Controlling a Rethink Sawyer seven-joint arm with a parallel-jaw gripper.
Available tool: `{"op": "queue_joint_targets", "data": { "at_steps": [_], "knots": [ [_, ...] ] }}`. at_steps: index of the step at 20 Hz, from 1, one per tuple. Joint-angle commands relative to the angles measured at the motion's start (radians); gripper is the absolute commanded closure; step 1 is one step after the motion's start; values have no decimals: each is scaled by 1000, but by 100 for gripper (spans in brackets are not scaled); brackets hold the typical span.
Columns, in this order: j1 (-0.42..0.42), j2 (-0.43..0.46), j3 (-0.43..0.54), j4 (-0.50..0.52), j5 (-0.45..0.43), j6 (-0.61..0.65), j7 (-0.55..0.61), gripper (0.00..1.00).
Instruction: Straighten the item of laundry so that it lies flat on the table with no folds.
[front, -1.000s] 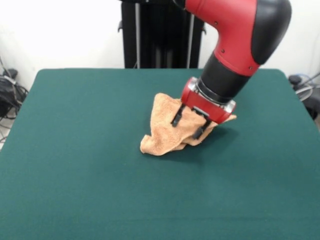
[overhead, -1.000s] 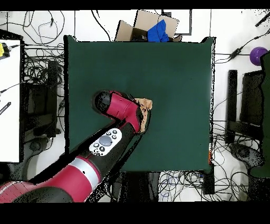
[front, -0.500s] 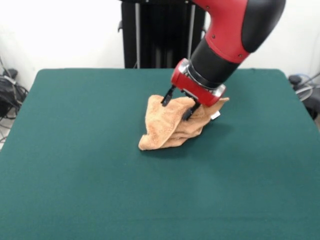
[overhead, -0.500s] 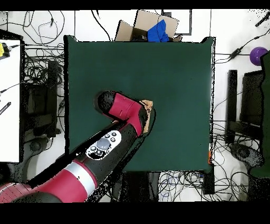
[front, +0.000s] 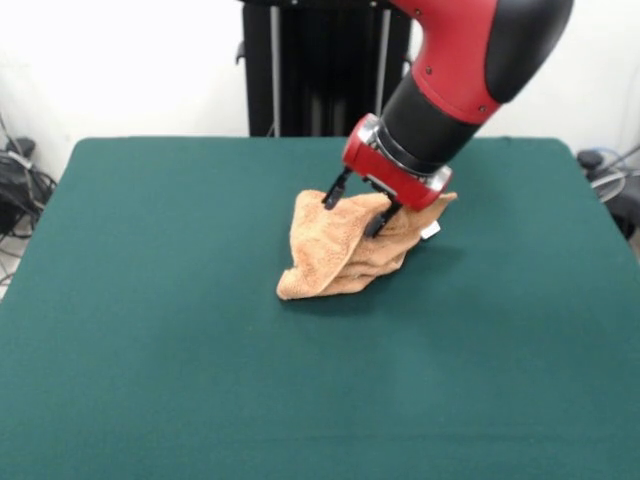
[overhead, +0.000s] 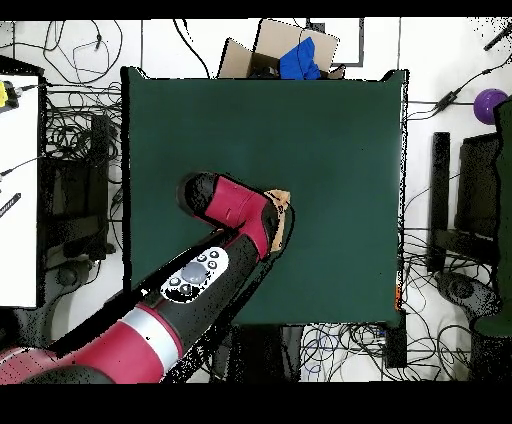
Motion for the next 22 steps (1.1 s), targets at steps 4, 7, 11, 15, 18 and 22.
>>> {"op": "queue_joint_targets", "data": {
  "at_steps": [4,7,11,15,18,22],
  "knots": [
    [-68,-56,200,78,-30,-90,109,0],
    [-68,-50,196,68,-59,-118,94,0],
    [-81,-60,211,64,-84,-127,84,100],
    [-80,-45,188,34,-101,-78,103,100],
    [-81,-49,184,29,-115,-62,114,100],
    [-78,-56,177,21,-128,-29,123,100]
  ]
}}
